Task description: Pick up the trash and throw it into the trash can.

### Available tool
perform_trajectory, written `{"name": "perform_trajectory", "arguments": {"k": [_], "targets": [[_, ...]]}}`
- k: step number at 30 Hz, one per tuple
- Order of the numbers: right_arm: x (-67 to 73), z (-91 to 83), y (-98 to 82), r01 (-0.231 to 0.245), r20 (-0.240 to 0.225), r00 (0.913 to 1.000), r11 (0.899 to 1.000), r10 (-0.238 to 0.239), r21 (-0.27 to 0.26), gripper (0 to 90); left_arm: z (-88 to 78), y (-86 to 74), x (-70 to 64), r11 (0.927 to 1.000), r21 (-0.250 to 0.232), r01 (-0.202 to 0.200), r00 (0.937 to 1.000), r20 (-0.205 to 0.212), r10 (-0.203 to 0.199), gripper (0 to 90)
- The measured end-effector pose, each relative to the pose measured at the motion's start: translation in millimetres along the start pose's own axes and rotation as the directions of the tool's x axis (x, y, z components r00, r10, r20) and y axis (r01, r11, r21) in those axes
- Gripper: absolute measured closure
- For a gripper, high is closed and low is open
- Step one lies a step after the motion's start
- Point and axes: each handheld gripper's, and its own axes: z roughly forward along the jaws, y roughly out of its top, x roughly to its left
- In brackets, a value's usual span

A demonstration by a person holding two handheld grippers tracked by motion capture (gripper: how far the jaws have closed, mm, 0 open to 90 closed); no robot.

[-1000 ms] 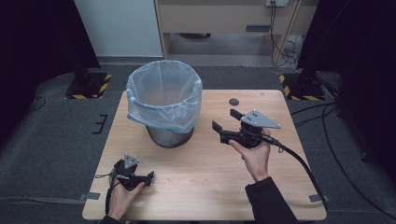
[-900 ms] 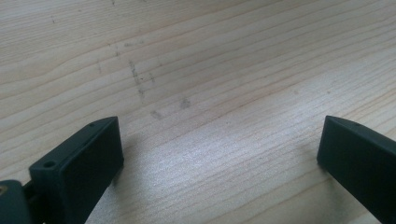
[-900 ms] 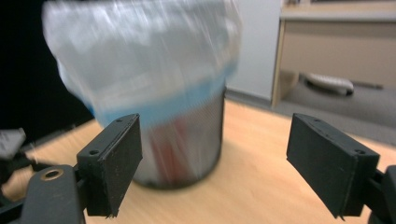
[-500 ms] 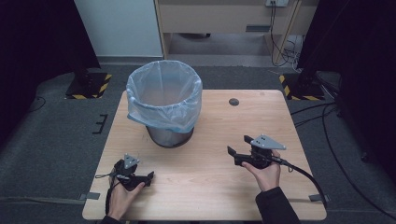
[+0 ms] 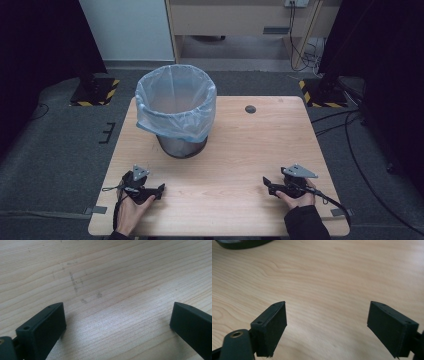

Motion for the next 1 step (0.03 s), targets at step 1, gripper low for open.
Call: {"name": "perform_trajectory", "arguments": {"k": [1], "targets": [[0.0, 0.0, 0.0, 0.0, 0.0, 1.0, 1.0, 0.0, 0.0, 15.3, 0.0, 0.0, 0.0, 1.0, 0.0, 0.0, 1.0, 0.0, 0.0, 0.0]]}}
